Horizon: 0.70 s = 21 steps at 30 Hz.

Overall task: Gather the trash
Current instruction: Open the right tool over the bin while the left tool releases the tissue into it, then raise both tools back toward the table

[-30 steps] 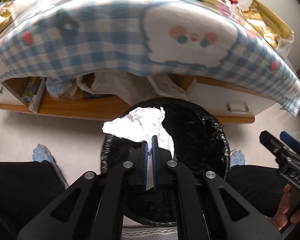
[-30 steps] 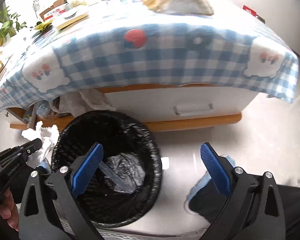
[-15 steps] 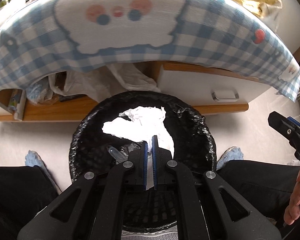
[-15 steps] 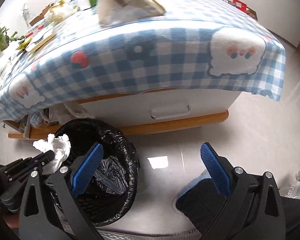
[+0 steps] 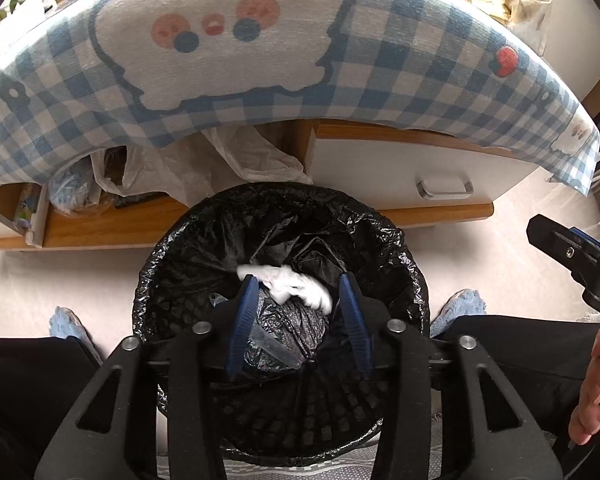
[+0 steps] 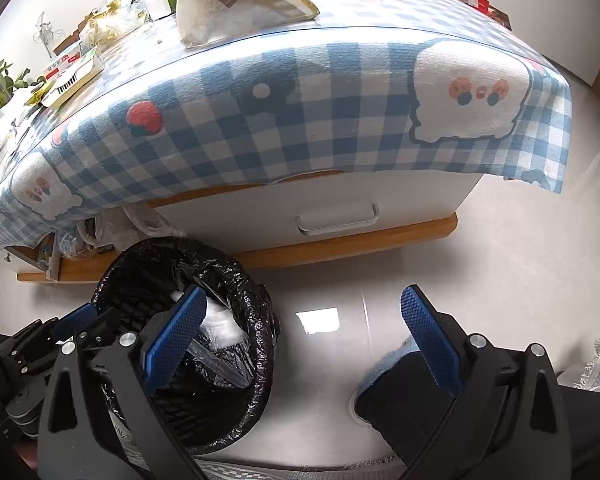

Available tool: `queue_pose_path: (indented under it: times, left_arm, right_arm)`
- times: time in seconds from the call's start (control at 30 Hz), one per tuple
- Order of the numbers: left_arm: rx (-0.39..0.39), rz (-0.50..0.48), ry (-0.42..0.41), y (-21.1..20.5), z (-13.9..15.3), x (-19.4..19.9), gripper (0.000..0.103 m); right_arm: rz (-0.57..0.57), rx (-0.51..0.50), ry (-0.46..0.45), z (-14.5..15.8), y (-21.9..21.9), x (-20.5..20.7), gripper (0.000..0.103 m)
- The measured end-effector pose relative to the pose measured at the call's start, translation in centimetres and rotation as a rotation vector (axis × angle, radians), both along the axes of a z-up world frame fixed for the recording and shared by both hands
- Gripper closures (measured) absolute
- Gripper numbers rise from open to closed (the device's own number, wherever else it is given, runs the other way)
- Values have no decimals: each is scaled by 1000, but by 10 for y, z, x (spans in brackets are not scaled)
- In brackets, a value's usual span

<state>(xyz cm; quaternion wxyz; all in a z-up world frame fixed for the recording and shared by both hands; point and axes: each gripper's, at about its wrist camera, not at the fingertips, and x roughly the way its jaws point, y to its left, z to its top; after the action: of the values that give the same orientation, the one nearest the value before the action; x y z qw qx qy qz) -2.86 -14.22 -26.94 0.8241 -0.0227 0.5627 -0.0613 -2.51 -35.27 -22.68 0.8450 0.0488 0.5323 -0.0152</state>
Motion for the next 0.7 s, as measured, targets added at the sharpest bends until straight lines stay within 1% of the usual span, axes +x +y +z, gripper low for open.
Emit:
queue_pose_path:
  times: [0.03,0.07,0.1,0.13,0.17,0.27,0.3,0.37,0.43,0.53,0.7]
  left_arm:
    - [1,3,-1,1,1,0,53]
    - [2,7,-4,3,2,-1,52]
    - [2,10,-6,6,4,-1,49]
    - [5,17,-10,8,7,-2,41]
    - [7,25,-15,11,9,-2,38]
    - [6,39,-28,18,19,-4,33]
    - [10,42,-37,21,24,-5,29]
    - [14,45,-58,24,34,-6,26]
    - [10,55,-75,28,43,-7,17]
    - [11,69,-95,34,57,-10,11]
    - [18,91,-130,45,80,-15,6]
  right_arm:
    - [0,-2,-4,1,2,0,9]
    - [-1,-6,-9,3,3,0,9]
    - [-1,-10,-15,5,5,-1,9]
    - [1,-14,-20,7,8,-1,9]
    - [4,-20,-26,9,10,-2,9]
    - [21,-27,-38,18,17,-2,9]
    - [29,-33,-44,21,20,-3,9]
    - [44,-43,-57,28,26,-3,9]
    - [58,-50,-65,35,32,-3,9]
    - [67,-56,-78,45,38,-4,9]
    - [78,-50,-107,64,44,-3,9]
